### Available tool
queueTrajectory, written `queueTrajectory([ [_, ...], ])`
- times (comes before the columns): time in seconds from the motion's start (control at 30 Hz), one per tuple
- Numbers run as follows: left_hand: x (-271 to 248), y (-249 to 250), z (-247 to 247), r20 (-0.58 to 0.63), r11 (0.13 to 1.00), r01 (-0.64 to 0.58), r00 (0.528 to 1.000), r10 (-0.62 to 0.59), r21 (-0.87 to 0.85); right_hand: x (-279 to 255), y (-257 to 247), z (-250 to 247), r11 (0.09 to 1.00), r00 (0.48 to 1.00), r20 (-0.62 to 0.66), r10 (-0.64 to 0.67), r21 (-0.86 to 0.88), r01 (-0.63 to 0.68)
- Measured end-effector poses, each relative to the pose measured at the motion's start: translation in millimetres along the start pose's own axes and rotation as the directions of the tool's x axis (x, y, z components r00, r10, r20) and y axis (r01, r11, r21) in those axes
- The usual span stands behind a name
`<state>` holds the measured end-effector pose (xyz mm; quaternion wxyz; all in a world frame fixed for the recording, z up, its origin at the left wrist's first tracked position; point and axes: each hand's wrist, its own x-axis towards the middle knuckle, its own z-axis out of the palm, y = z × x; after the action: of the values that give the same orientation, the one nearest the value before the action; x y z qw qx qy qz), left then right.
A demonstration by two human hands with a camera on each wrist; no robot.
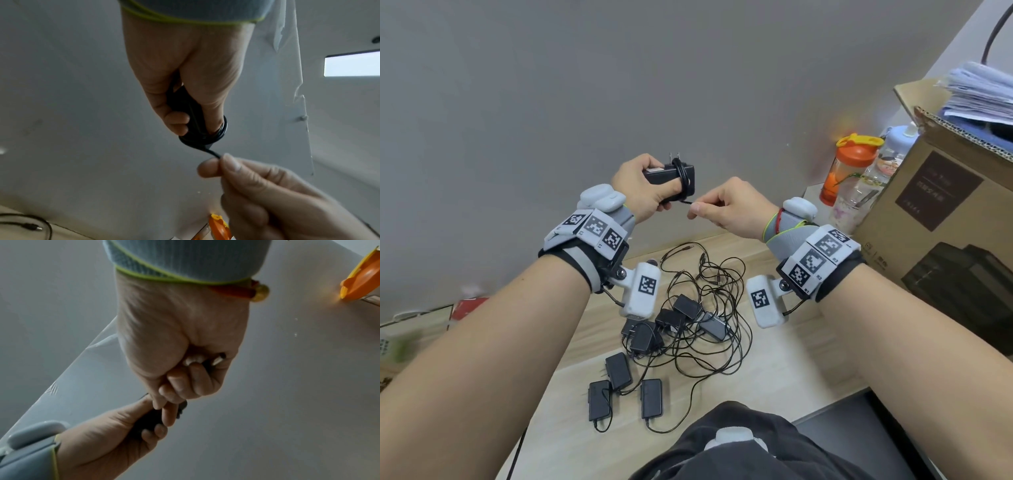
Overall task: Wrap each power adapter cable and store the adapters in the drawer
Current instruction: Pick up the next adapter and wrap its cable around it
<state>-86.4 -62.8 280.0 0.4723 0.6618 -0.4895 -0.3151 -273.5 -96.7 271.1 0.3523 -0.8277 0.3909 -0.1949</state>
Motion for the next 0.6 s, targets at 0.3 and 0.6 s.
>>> queueTrajectory([
  [0.3, -5, 7, 2, 0.129, 0.978, -0.040, 0.992, 0.013, 0.203, 3, -9, -22, 0.974, 0.995, -0.091, 0.049, 0.224, -0.027],
  [0.6, -11, 10, 9, 0.296, 0.980, -0.086, 0.955, 0.029, 0.181, 7, -8, -26, 0.793, 0.992, -0.123, 0.026, 0.607, 0.054],
])
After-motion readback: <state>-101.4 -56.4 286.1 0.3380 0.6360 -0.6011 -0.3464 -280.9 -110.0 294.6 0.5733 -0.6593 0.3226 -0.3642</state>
